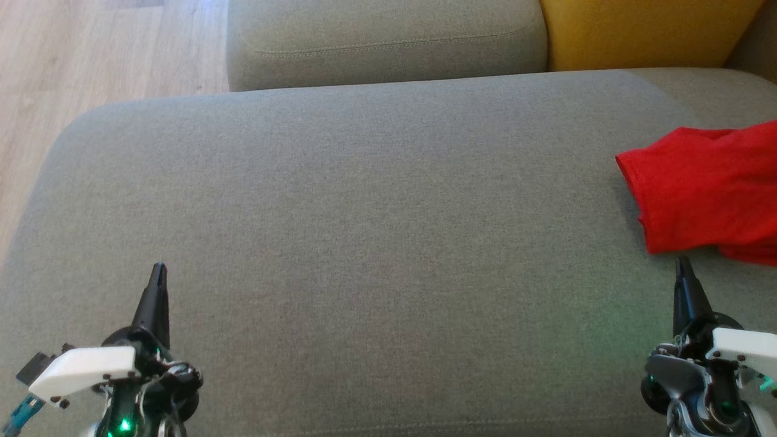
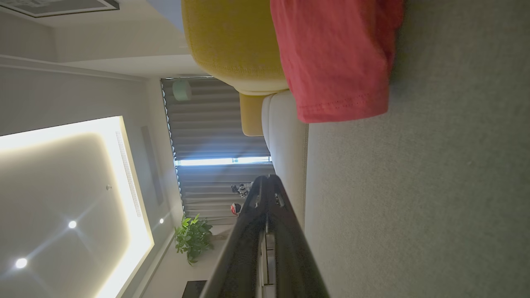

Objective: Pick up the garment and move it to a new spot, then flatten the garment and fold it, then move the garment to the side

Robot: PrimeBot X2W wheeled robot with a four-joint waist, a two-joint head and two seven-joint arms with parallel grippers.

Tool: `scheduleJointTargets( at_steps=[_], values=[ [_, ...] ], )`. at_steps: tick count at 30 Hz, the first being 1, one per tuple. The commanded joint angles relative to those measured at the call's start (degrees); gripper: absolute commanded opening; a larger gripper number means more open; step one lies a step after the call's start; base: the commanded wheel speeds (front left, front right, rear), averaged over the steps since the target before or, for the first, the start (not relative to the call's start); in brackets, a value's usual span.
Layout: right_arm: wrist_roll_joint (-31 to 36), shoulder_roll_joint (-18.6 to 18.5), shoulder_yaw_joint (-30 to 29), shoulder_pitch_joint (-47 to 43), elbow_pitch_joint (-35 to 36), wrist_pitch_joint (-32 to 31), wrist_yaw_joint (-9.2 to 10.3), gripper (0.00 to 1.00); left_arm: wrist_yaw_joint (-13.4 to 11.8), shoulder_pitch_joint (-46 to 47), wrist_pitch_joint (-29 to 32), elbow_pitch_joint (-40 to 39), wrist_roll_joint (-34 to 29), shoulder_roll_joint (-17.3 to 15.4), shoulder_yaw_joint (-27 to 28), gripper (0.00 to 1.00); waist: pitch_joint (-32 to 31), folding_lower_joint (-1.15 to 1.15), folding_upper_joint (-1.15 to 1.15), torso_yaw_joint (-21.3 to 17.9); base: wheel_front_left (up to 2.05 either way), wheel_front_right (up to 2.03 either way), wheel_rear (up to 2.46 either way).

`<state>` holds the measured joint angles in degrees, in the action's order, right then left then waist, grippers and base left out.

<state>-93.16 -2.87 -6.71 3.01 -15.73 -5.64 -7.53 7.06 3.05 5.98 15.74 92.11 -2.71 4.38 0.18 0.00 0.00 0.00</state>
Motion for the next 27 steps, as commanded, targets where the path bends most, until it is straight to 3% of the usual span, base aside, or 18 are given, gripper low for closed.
scheduleJointTargets(
  at_steps=[1,27],
  values=[
    [0.4,-0.6,0.9,3.1,1.7,-0.2,0.04,0.00,0.4,3.1,0.4,-1.7,0.2,-0.3,2.0,0.00,0.0,0.00,0.00,0.0,0.00,0.00,0.00],
    [0.6,-0.4,0.7,3.1,1.7,-0.4,0.04,0.00,0.4,3.1,0.4,-1.7,0.1,-0.3,2.1,0.00,0.0,0.00,0.00,0.0,0.00,0.00,0.00]
  ],
)
